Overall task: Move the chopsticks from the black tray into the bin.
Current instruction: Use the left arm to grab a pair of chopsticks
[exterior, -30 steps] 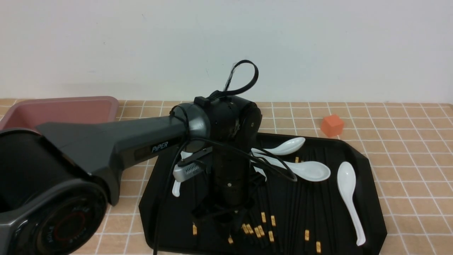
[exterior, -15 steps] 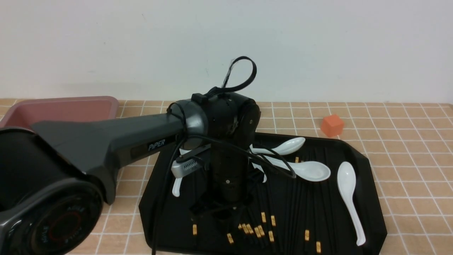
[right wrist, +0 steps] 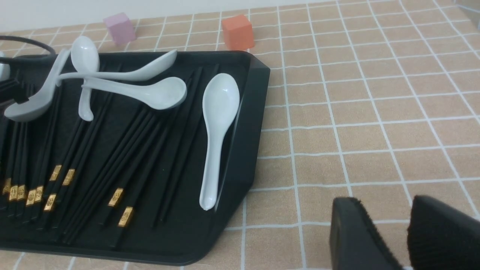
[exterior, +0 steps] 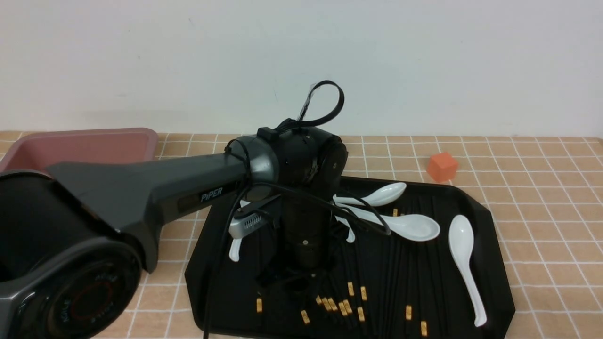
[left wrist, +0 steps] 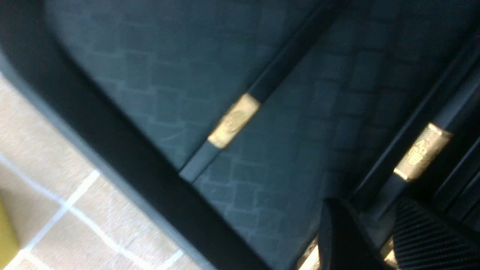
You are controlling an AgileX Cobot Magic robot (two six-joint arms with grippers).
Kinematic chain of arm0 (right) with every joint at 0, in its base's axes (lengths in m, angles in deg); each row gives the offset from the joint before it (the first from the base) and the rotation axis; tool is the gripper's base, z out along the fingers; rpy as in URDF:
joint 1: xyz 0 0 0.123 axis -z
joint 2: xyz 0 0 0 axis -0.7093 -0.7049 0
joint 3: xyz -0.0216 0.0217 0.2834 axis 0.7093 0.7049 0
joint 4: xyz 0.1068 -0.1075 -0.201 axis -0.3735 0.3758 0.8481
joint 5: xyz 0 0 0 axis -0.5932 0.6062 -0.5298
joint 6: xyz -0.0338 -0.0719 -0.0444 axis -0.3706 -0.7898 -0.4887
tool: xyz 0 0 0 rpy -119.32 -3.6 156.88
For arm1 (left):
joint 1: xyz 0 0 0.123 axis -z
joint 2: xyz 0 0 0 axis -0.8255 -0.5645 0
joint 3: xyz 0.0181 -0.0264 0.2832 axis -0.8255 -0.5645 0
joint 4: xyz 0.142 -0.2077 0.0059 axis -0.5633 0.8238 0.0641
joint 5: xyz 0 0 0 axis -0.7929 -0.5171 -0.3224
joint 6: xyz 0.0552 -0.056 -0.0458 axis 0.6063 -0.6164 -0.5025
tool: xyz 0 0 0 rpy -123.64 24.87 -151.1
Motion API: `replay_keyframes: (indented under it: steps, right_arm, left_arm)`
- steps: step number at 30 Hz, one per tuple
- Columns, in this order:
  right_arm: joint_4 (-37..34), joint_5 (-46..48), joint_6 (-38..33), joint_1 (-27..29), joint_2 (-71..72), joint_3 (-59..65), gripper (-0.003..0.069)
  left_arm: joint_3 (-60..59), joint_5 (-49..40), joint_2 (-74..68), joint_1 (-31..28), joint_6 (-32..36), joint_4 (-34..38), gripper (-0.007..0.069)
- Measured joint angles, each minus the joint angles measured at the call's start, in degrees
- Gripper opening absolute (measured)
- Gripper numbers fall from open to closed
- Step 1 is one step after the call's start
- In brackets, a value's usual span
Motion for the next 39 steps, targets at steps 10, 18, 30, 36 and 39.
replay_keyframes:
  steps: [10,18,30,36,39]
  right_arm:
    - [0.0,0.0,0.0,0.0,0.0,0.0,0.0240]
    - [0.0,0.0,0.0,0.0,0.0,0.0,0.0240]
    - [0.0,0.0,0.0,0.0,0.0,0.0,0.0240]
    - [0.0,0.0,0.0,0.0,0.0,0.0,0.0240]
    - [0.0,0.0,0.0,0.0,0.0,0.0,0.0240]
  left_arm:
    - [0.0,0.8,-0.3,0.0,0.7,-2.2,0.0239]
    - [0.0,0.4,-0.4,0.0,1.0,-2.5,0.0262]
    - [0.7,-0.4,-1.6,0.0,1.2,-3.6,0.0286]
    - [1.1,-0.5,-2.2,0.0,2.8,-3.7,0.0192]
    - [1.1,-0.5,-2.2,0.0,5.9,-4.0,0.0134]
